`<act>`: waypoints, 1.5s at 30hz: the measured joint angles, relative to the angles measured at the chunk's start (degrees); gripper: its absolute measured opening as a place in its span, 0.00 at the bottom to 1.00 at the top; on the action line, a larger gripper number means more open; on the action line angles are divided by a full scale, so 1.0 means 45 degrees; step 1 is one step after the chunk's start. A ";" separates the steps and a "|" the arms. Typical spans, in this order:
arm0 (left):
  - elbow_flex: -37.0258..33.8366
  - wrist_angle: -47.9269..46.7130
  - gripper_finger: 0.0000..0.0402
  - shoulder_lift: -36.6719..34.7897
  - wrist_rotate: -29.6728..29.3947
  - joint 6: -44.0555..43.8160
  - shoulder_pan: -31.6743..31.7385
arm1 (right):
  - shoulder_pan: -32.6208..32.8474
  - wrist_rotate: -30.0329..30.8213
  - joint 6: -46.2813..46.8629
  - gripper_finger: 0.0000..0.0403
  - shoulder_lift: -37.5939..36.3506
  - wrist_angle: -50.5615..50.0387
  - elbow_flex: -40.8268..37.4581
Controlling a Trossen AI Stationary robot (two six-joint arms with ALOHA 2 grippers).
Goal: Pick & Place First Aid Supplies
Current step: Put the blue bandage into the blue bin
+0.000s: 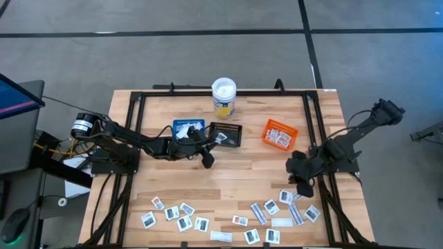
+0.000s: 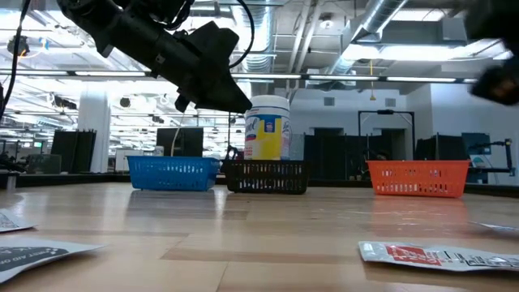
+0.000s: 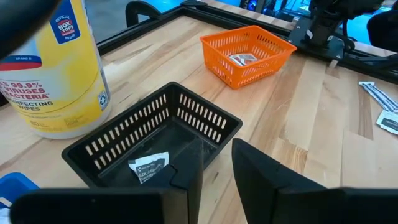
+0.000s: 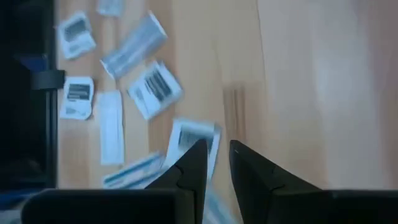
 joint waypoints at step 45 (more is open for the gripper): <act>-0.0053 -0.0002 0.21 0.0010 0.0010 -0.0049 0.0005 | 0.1133 -0.1016 -0.0799 0.02 0.7007 0.0169 0.1091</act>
